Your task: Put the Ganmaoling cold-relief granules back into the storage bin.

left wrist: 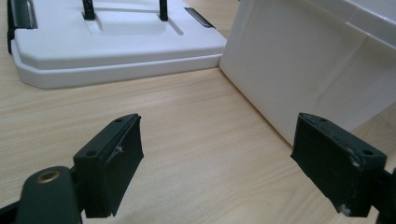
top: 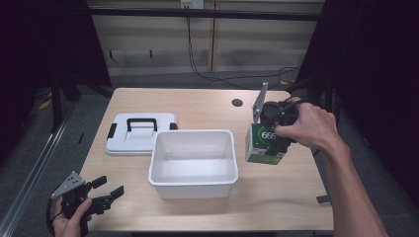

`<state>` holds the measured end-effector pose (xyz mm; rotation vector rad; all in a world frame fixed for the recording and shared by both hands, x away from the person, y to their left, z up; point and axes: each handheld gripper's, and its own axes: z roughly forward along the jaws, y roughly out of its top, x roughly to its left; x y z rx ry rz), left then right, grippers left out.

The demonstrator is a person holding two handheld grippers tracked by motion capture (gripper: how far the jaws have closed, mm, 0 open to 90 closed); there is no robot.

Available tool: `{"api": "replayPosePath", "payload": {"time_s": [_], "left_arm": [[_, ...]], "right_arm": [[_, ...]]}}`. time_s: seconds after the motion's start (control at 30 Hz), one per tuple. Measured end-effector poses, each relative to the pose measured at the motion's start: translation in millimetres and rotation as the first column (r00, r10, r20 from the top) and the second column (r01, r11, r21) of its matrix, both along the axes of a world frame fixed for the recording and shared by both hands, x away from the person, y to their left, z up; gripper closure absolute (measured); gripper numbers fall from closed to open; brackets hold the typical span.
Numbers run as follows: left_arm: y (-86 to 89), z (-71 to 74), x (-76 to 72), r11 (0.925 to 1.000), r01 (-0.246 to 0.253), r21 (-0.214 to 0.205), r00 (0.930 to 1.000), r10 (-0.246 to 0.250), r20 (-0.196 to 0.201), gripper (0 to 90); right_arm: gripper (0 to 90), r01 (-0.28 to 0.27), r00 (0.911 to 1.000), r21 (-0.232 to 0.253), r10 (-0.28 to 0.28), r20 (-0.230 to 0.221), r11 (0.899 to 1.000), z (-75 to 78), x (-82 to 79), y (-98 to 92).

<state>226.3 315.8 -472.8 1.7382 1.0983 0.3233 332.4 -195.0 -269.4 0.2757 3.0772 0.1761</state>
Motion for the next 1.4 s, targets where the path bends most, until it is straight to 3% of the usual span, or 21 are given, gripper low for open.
{"api": "replayPosePath", "payload": {"time_s": [0.67,1.4], "left_arm": [[0.0,0.3,0.2,1.0000,-0.001,-0.004,1.0000,0.001,0.002,15.9],[1.9,0.8,-0.4,1.0000,0.005,-0.001,1.0000,-0.005,0.005,15.9]], "right_arm": [[16.1,-0.056,0.9983,0.025,0.056,-0.017,0.998,6.4,8.9,45.2],[16.0,-0.120,0.9922,0.020,0.121,-0.030,0.993,-2.7,20.0,92.2]]}}
